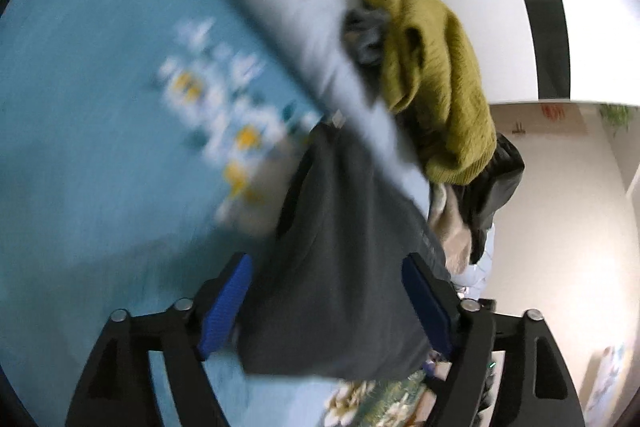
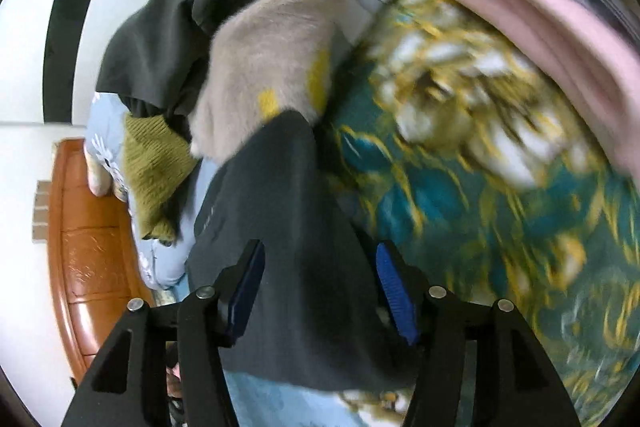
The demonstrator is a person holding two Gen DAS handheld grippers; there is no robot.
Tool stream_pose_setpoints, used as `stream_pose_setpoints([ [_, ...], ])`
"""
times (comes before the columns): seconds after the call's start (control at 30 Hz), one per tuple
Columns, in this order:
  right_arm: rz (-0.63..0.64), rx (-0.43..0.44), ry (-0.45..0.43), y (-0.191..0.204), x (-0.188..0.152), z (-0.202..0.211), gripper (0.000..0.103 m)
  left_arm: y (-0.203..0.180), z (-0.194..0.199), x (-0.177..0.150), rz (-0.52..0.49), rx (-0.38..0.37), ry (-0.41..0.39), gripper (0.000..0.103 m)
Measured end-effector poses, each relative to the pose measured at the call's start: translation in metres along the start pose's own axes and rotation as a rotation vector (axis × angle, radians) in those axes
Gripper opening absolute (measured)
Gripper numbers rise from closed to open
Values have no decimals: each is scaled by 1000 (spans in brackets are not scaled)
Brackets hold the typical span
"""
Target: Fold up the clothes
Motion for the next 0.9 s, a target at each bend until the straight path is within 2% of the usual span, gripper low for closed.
stream_pose_setpoints([
  [0.03,-31,18,-11,-9,-12,6,78,4,-4,-14,17,-6,7,86],
  [0.1,-105,66,-27,-27,-37,15,84,13,-9,-38,47,-16,22,92],
  [0.2,-208,126,-34,-32,-76,1,84,24,-22,-65,64,-20,66,95],
  [0.3,-243,176,-37,-35,-92,-11,85,17,-43,-79,45,-75,111,96],
  [0.4,-224,227,-49,-33,-89,-19,85,16,-61,-75,40,-75,83,96],
  [0.5,-187,272,-68,-28,-81,-27,85,12,-65,-59,61,-130,-8,96],
  [0.6,-143,320,-89,-18,-72,-35,92,4,-72,-43,61,-179,-61,96],
  [0.73,-62,331,-74,-7,-64,-56,95,-6,-84,-24,6,-193,-70,96],
  [0.9,49,356,-30,13,-53,-80,96,-24,-99,-13,-128,-195,-11,96],
])
Point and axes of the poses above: each gripper's, at about its wrist camera, not at the fingertips, and z roughly against the way its jaws point, y to its left, x to its top, the point moved 8 cm from there along -z, roughly the way its jaws point, and after that the axes turned 5 degrees about x, right-handed, at the moved point
